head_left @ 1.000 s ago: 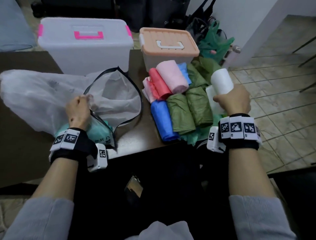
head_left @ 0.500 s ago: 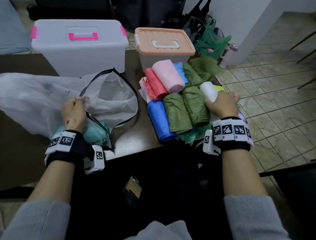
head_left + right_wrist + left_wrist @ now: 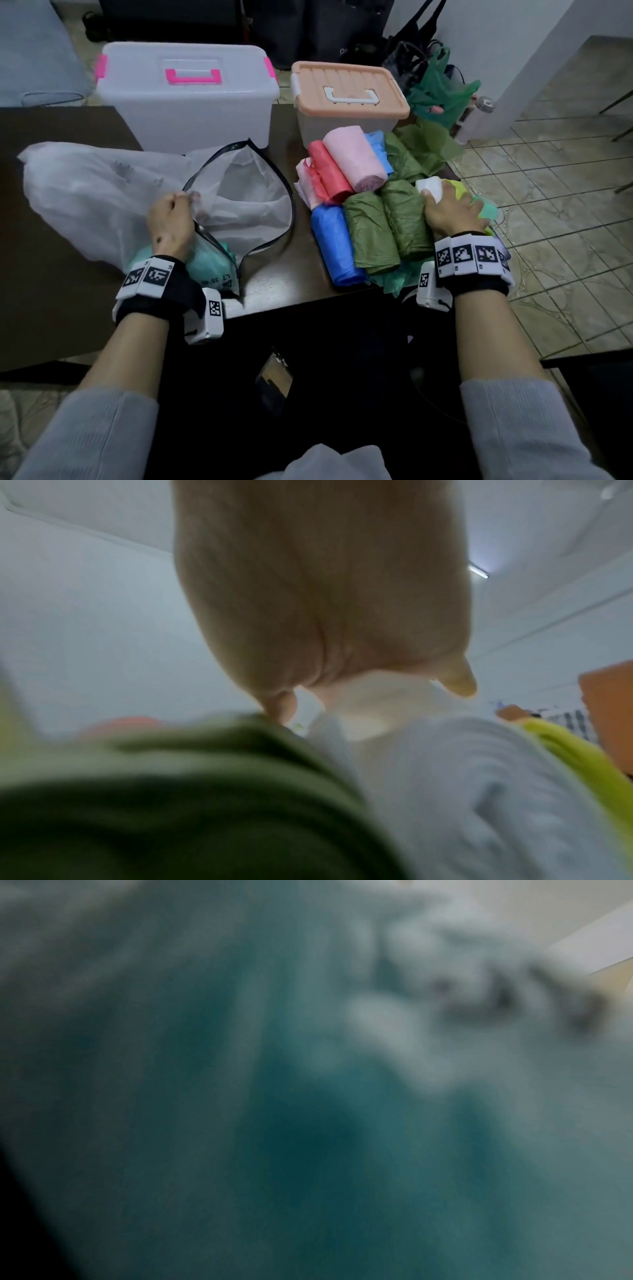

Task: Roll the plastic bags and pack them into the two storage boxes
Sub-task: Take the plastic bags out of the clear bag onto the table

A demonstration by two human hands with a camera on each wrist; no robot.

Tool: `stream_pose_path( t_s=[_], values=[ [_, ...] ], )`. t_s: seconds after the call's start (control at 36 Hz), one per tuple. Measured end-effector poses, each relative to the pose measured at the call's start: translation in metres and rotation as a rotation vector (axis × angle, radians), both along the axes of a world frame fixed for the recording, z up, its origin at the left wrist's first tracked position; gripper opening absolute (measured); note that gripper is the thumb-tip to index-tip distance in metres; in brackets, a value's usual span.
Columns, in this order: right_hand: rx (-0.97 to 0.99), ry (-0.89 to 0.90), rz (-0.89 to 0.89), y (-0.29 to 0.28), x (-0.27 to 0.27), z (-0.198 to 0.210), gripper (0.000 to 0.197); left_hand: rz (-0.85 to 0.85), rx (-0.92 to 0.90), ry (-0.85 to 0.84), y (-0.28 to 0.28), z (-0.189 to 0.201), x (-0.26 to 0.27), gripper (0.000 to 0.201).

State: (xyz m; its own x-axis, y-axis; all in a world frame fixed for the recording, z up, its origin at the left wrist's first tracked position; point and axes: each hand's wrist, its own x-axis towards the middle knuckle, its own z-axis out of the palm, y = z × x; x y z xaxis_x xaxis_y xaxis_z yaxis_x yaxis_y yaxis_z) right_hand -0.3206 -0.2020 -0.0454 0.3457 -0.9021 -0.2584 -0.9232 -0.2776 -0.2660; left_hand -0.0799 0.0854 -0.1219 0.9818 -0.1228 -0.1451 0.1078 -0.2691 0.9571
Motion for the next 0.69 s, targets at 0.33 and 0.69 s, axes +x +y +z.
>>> stream_pose_path(
  t_s=[0.33,0.69],
  values=[
    [0.255,-0.765,0.51,0.139,0.104,0.018,0.026,0.001,-0.224,-0.09,0.014,0.026,-0.027,0.028],
    [0.465,-0.156,1.049,0.216,0.144,-0.021,0.038,0.163,-0.111,-0.278,0.049,0.014,-0.06,0.02]
  ],
)
